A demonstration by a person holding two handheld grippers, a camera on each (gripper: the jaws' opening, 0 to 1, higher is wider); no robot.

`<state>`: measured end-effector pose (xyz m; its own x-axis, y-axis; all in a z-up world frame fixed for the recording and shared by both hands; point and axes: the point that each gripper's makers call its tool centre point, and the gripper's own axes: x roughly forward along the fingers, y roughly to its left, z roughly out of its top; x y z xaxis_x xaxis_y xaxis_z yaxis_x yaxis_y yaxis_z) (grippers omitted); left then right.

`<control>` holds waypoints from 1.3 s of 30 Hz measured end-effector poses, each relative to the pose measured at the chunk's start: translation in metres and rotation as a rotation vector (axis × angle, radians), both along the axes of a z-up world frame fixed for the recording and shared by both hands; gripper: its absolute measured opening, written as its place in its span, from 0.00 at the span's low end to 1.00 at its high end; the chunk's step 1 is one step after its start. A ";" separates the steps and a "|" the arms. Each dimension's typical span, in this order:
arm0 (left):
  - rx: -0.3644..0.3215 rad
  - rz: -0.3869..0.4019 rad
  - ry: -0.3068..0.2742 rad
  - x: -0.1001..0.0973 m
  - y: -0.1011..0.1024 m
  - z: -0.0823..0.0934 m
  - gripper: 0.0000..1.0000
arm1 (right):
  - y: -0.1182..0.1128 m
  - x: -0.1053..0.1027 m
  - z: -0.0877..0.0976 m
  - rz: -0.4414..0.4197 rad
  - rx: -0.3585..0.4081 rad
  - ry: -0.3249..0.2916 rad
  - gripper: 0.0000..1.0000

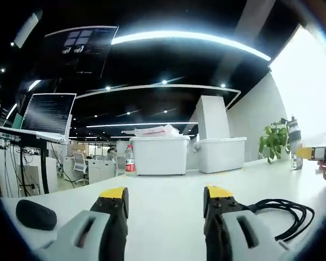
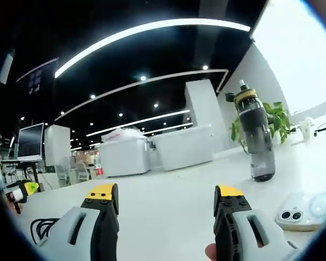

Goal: Coil the Type-C to USB data cable on the desktop and secure it with Velcro straps.

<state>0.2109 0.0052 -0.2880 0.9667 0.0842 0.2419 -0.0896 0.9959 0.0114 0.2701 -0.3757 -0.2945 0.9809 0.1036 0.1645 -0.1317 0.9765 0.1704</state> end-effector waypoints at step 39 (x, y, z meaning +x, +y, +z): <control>-0.036 -0.004 -0.030 0.006 0.005 0.007 0.58 | 0.012 -0.001 0.010 0.029 0.009 -0.008 0.53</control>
